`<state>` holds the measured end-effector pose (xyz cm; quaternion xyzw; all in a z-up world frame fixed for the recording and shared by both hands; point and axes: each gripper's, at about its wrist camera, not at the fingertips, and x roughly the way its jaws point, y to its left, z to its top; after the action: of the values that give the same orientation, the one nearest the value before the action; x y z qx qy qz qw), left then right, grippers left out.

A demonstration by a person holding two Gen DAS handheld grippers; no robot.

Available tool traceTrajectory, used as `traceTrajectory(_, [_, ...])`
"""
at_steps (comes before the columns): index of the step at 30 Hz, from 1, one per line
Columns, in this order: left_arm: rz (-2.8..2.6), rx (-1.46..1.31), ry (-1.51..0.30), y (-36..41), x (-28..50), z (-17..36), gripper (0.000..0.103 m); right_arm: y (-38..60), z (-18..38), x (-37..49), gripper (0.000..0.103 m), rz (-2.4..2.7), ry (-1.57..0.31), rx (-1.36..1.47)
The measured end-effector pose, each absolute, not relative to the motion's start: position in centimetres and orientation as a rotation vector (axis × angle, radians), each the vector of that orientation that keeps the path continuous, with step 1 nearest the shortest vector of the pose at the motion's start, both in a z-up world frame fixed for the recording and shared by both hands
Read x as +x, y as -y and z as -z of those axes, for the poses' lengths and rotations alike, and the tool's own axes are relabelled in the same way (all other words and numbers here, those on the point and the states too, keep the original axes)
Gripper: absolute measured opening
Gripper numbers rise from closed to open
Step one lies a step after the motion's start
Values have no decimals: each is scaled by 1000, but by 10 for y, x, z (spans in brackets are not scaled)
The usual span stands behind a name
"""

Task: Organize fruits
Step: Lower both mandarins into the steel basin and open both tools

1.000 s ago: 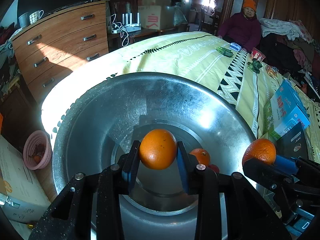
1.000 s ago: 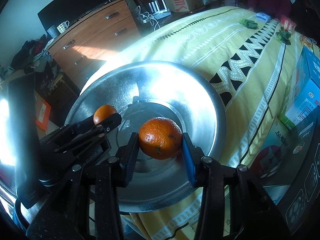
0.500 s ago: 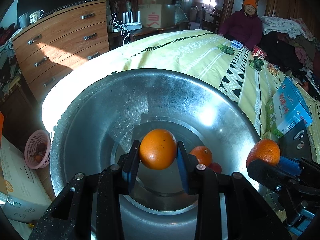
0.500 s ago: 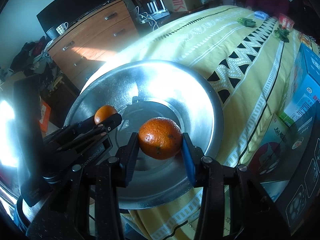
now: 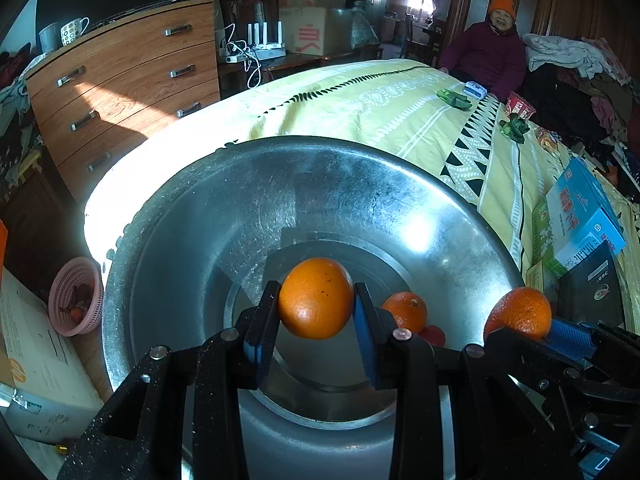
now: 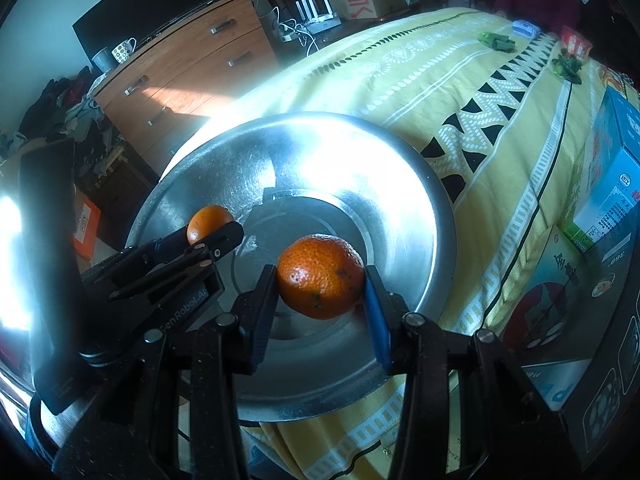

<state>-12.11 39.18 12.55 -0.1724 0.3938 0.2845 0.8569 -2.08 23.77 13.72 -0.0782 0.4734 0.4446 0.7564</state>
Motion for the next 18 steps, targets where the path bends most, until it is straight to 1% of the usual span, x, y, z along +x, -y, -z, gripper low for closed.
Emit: traceTrajectory(18, [-605,-372,-827,-394,-125,-125,36,-240,-130,-23,43,-950,-1057,-189])
